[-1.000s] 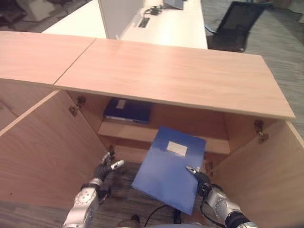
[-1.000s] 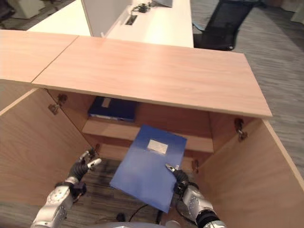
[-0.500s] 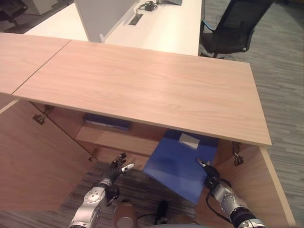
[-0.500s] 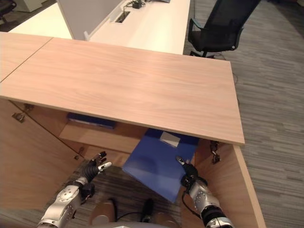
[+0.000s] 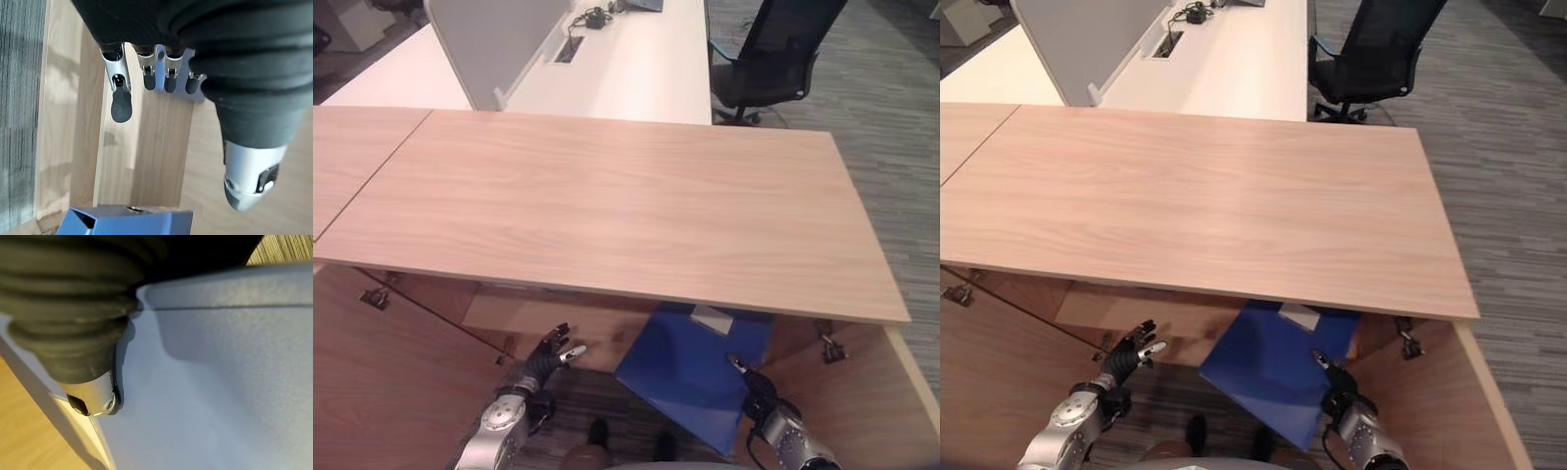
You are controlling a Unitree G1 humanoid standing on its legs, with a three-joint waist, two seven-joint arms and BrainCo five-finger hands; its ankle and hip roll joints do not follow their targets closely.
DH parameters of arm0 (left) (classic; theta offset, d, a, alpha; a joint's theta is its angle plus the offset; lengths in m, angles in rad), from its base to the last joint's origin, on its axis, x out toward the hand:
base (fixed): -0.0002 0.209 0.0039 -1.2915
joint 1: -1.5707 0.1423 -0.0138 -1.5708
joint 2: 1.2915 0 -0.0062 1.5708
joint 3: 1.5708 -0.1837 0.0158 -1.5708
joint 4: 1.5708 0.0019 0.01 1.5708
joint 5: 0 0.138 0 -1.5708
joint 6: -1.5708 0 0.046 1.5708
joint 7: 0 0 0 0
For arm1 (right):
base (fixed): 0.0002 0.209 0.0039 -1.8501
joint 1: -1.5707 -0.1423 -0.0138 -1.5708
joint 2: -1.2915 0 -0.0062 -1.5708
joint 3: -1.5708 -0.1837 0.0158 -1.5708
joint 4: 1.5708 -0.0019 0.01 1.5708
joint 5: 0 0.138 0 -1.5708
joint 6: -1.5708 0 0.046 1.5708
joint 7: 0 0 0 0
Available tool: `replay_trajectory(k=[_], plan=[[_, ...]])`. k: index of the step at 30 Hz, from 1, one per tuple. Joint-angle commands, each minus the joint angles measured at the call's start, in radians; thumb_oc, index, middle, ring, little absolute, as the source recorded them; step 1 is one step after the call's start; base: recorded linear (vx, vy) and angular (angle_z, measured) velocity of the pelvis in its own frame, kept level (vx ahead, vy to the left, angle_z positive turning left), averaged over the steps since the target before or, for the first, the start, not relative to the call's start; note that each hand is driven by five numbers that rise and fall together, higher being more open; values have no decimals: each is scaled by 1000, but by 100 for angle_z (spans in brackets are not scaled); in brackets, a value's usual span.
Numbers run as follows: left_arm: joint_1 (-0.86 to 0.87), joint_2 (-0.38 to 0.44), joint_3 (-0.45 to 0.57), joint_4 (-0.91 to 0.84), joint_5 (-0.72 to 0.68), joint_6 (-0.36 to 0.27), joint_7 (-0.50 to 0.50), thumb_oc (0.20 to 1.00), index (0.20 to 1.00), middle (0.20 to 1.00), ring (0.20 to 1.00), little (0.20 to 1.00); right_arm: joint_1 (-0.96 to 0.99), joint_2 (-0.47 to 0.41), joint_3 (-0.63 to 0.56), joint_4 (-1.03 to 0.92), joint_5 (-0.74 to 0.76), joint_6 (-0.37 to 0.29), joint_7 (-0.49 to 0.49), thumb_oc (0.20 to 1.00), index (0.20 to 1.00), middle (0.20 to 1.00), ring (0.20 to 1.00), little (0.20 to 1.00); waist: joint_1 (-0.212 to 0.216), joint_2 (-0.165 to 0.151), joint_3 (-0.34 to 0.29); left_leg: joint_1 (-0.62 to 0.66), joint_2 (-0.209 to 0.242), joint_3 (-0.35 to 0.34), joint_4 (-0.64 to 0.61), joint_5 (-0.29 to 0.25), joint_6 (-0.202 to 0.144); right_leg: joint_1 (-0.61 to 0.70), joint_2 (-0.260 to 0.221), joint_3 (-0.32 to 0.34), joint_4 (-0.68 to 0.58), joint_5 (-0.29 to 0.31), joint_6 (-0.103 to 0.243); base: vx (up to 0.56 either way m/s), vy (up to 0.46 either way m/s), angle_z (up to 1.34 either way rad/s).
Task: Put the empty folder in the office cabinet
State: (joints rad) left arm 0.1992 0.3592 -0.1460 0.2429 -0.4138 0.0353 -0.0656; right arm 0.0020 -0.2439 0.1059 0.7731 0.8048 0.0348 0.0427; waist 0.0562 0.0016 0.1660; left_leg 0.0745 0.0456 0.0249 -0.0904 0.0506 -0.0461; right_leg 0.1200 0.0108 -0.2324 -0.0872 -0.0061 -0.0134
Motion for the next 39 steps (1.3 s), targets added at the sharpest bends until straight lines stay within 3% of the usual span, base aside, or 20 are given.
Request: replay_trajectory(k=[1,9,14,16,18,20,26,28,31,35,39], plan=[[42,49,30,-61,25,-32,-6,1000,1000,1000,1000,1000,-26,26,-32,-87,26,-27,31,200,200,200,200,200,16,-62,-42,-38,-19,4,38,-53,20,0,-145,15,23,25,135,8,71,-16],[48,68,42,-84,46,-31,2,1000,1000,1000,1000,1000,-30,55,-48,-118,45,-38,11,200,200,200,200,200,18,-74,-18,-51,-51,32,9,-65,56,-73,-176,50,23,76,177,-49,97,-13],[28,91,48,-99,33,-36,19,1000,1000,1000,1000,1000,-71,67,-34,-138,57,-50,-2,200,200,200,200,200,20,-50,15,-95,-37,49,3,-45,69,-154,-195,73,163,67,188,-166,-6,-21],[10,96,51,-93,18,-41,31,1000,1000,1000,1000,1000,-91,76,-23,-146,76,-63,-5,200,200,200,200,200,36,-46,19,-126,-25,57,3,-29,61,-139,-215,76,207,58,180,-133,-123,-8],[9,95,59,-91,2,-49,46,1000,1000,1000,1000,1000,-108,78,-10,-162,84,-69,-9,200,200,200,200,200,56,-63,19,-147,-18,67,3,-17,49,-116,-221,52,163,49,177,-78,-203,-11],[19,97,63,-92,-19,-52,52,1000,1000,1000,1000,1000,-121,77,9,-178,107,-73,-11,200,200,200,200,200,70,-76,20,-184,-1,70,7,15,30,-117,-206,31,121,22,173,-85,-248,-22],[21,86,40,-104,-70,-54,49,1000,1000,1000,1000,1000,-115,54,27,-277,139,-96,-4,200,200,200,200,200,61,-67,45,-254,52,18,3,84,-23,-141,-138,-23,80,-14,127,-101,-219,15],[-31,77,9,-107,-86,-62,43,1000,1000,1000,1000,1000,-121,11,21,-326,135,-116,-13,200,200,200,200,200,39,-63,79,-290,61,18,98,48,-27,-175,-149,-73,109,-15,108,-236,-141,54],[-32,74,7,-116,-85,-65,36,1000,1000,1000,1000,1000,-112,3,26,-352,132,-113,-1,200,200,200,200,200,19,-67,72,-261,53,-9,180,-38,-27,-186,-158,-81,110,-7,99,-62,-28,70],[-10,66,4,-137,-67,-52,27,1000,1000,1000,1000,1000,-88,-2,15,-385,127,-107,3,200,200,200,200,200,-2,-42,58,-209,52,16,124,-41,-21,-174,-148,-75,101,-7,103,60,68,-1],[6,92,7,-162,-56,-50,19,1000,1000,1000,1000,1000,-84,-1,-12,-431,136,-107,-2,200,200,200,200,200,-6,-31,68,-249,36,15,135,-49,-11,-220,-176,-72,150,-16,107,-9,114,0]])
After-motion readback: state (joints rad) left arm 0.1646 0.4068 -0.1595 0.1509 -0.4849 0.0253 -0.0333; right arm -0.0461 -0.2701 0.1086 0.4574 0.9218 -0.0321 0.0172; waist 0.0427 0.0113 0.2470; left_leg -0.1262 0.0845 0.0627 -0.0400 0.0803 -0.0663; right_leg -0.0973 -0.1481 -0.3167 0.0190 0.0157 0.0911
